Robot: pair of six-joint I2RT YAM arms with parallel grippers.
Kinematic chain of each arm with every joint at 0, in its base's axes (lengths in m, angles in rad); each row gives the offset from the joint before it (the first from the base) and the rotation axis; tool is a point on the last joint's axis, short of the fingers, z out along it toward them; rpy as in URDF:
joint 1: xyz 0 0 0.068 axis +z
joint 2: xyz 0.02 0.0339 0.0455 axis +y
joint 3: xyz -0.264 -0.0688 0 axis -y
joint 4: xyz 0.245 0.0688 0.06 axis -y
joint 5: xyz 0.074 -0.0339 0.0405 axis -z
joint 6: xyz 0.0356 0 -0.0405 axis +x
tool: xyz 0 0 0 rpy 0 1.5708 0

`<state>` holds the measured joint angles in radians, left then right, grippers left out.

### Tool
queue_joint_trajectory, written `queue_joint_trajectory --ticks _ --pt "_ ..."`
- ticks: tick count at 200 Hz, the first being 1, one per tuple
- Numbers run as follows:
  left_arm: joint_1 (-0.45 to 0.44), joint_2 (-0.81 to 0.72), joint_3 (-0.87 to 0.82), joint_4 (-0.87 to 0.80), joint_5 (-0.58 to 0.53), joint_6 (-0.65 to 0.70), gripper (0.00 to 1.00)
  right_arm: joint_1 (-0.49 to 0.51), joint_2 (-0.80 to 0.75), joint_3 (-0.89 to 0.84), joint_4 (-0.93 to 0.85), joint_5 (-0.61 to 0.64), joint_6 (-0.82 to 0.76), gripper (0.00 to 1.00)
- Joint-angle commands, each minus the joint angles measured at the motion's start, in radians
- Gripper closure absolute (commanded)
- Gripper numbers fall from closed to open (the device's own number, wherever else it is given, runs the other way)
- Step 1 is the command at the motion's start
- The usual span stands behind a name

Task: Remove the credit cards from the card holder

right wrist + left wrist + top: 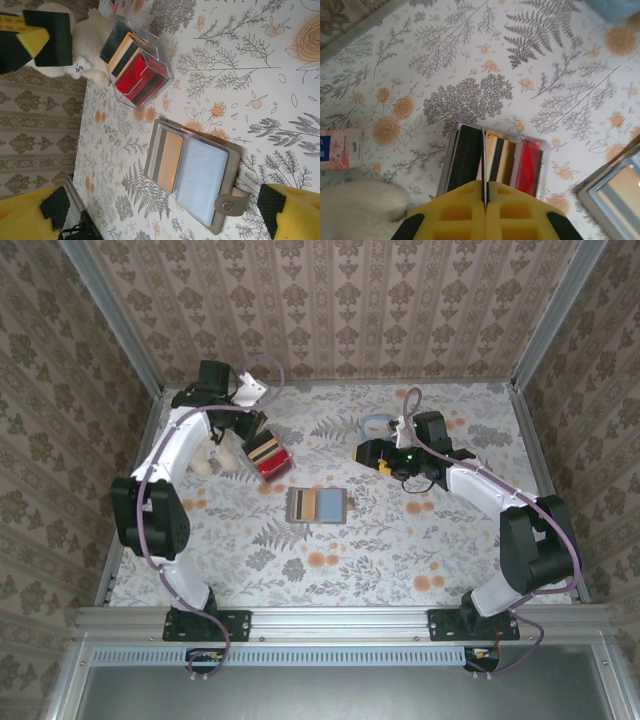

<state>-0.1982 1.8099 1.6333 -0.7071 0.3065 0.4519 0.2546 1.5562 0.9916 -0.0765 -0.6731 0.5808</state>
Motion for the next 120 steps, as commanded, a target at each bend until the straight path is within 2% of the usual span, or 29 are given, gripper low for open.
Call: queue_joint_trajectory --ticks 1,73,120 --pt "0.007 0.054 0.030 -0.035 0.066 0.166 1.00 -0.008 -0.003 0.006 -0.025 0.021 -0.014 0.00" --pt "0.008 0.172 0.116 -0.026 0.020 0.248 1.00 -0.009 0.015 0.016 -0.030 0.023 -0.006 0.00" --pt "0.010 0.232 0.171 -0.126 0.007 0.280 1.00 -0.010 0.020 0.030 -0.043 0.028 -0.016 0.00"
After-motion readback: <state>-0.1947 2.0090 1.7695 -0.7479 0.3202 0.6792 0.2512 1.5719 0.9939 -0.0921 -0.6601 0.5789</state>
